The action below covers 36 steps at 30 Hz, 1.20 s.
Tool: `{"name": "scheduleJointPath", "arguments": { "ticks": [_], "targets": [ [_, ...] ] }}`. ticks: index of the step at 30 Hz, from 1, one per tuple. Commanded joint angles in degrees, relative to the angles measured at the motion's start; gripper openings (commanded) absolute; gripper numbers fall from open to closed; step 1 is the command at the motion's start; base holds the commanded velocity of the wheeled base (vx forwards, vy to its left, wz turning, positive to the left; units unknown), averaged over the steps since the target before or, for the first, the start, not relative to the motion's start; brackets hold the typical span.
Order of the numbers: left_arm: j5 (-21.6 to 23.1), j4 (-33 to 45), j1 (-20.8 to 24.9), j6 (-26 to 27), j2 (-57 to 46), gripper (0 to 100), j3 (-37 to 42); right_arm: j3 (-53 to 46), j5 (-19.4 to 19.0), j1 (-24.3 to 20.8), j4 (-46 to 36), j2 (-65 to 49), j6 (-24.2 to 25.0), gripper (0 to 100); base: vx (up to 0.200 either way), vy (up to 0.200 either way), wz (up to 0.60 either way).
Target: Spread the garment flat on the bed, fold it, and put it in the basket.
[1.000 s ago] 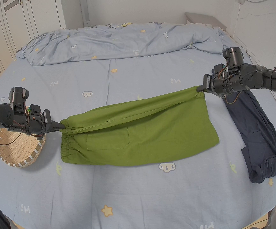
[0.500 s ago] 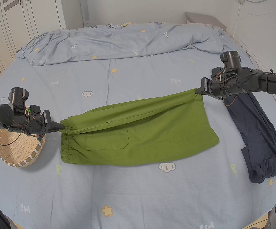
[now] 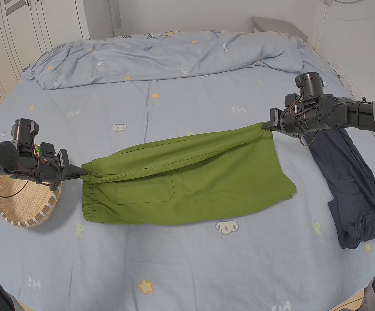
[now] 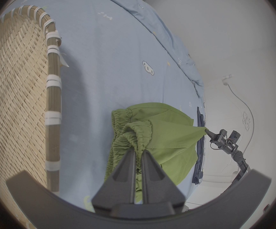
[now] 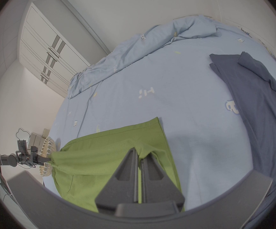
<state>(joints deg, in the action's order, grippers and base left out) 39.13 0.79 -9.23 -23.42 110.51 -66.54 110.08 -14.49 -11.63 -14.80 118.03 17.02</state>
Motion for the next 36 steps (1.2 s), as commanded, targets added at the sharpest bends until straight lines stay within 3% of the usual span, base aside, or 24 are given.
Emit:
{"name": "scheduleJointPath", "arguments": {
  "ticks": [1,5,6,8,9,25,36],
  "targets": [
    [0.1,0.0,0.0,0.0,0.1,0,-0.1,0.0,0.0,-0.2,0.3,0.3,-0.1,0,0.000,0.000,0.00],
    [0.1,0.0,0.1,0.0,0.1,0,-0.1,0.0,0.0,-0.2,0.4,0.4,-0.1,0,0.000,0.000,0.00],
    [0.1,0.0,0.1,0.0,0.1,100,-0.1,0.0,0.0,-0.2,0.4,0.5,-0.1,0,0.000,0.000,0.00],
    [0.1,0.0,0.3,0.0,0.2,100,-0.1,-0.1,0.0,-0.2,0.4,0.5,0.0,0,0.000,0.000,0.00],
    [0.1,-0.1,0.4,0.0,0.4,100,-0.1,-0.1,0.0,-0.2,0.4,0.5,0.0,100,0.000,0.000,0.00],
    [0.2,-0.1,7.6,-2.3,-6.4,100,2.7,-1.2,0.1,-0.1,0.1,0.3,0.4,100,0.000,0.000,0.00],
    [-2.5,-0.1,7.7,-1.0,-5.1,100,2.2,-2.4,0.2,-0.2,0.2,0.0,0.5,100,0.000,0.000,0.00]
  ]
}}
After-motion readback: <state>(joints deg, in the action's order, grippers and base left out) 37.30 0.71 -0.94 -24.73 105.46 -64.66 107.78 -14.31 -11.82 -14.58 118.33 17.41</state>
